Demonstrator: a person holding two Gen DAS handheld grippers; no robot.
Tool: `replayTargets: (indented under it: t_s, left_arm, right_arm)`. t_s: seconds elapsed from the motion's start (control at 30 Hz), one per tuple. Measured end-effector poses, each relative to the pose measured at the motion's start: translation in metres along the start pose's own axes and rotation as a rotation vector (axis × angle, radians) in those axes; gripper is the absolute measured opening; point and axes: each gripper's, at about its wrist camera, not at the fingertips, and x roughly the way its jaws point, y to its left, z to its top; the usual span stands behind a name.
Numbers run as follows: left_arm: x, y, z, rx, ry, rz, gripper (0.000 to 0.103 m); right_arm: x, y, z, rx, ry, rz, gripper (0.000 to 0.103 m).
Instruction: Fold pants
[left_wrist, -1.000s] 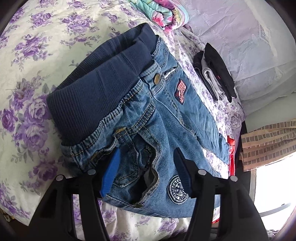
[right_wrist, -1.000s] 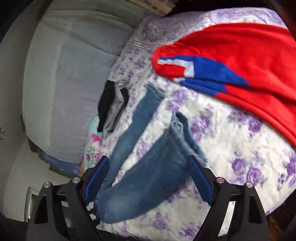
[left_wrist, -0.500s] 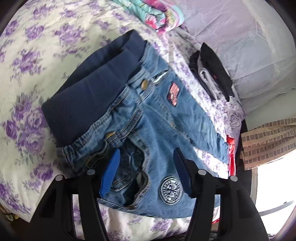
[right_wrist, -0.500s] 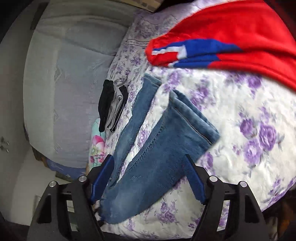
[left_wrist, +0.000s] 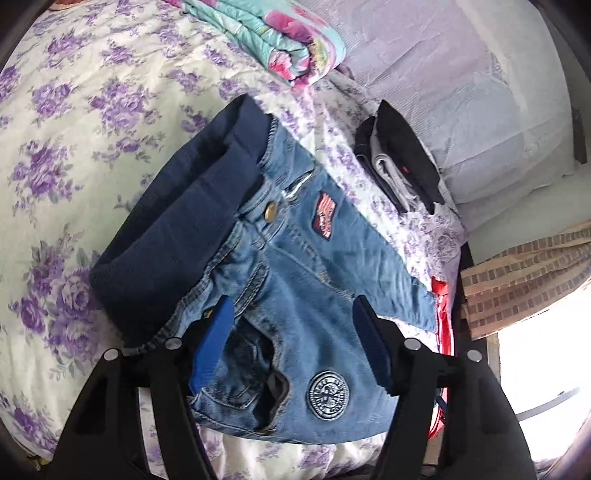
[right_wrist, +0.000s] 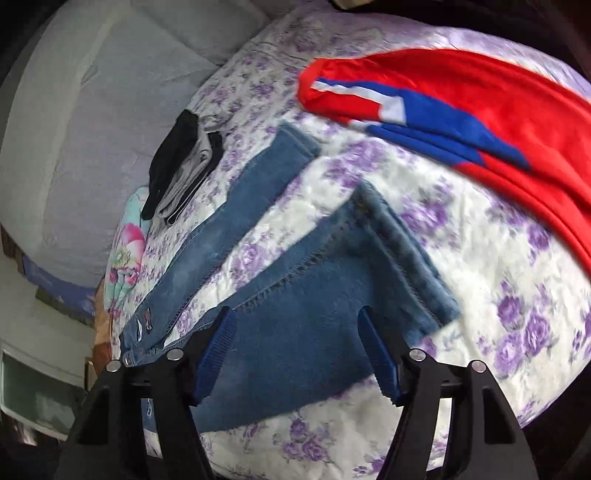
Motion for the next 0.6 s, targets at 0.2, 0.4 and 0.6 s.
replayTargets:
  t_s: [0.2,0.4,0.6]
  left_arm:
    - [0.038,0.015,0.022,0.103,0.1,0.081,0.076]
    - [0.028,0.008,0.021,0.121,0.088,0.07,0.076]
    - [0.017,-0.011,0.053,0.016,-0.017,0.032,0.076]
  right_arm:
    - [0.054,0.02,-0.026,-0.037,0.102,-0.106,0.087]
    - [0.053,0.045,-0.009,-0.126,0.101,-0.127,0.096]
    - [0.06,0.083,0.065,-0.392,0.049,-0.05,0.096]
